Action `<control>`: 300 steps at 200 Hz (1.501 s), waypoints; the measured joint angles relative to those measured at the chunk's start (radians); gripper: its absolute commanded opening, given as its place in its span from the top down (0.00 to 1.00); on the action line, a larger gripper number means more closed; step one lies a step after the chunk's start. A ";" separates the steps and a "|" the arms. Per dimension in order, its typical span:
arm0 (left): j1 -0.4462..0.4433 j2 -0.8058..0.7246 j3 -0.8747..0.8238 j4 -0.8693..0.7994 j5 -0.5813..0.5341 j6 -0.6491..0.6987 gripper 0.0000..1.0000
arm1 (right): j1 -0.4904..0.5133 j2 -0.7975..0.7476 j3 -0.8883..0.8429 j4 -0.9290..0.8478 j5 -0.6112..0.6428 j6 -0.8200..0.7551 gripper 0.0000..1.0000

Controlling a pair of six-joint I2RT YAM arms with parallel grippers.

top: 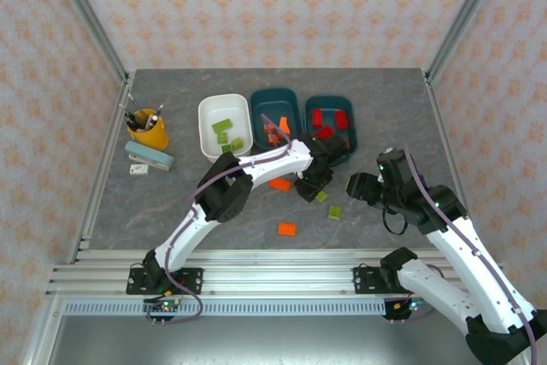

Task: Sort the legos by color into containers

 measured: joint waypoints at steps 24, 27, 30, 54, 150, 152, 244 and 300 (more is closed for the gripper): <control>0.000 0.007 0.011 -0.005 0.000 0.000 0.53 | 0.000 0.000 0.000 0.000 0.000 0.000 0.35; 0.000 0.007 0.013 -0.006 0.000 0.001 0.53 | 0.000 0.000 0.000 0.000 0.000 0.000 0.35; 0.000 0.008 0.013 -0.008 0.000 0.000 0.54 | 0.000 0.000 0.000 0.000 0.000 0.000 0.35; -0.001 0.009 0.014 -0.015 0.001 0.007 0.61 | 0.000 0.000 0.000 0.000 0.000 0.000 0.35; -0.013 0.005 0.031 -0.032 -0.037 0.094 0.68 | 0.000 0.019 0.000 0.007 0.000 -0.001 0.35; -0.013 0.004 0.031 -0.034 -0.042 0.099 0.68 | 0.000 0.019 0.000 0.007 0.000 -0.001 0.35; 0.068 -0.391 -0.196 -0.076 -0.196 0.286 0.68 | 0.000 0.022 -0.001 0.198 -0.182 -0.030 0.33; 0.337 -0.537 -0.271 -0.085 -0.217 0.560 0.67 | 0.001 0.183 0.002 0.419 -0.314 0.007 0.34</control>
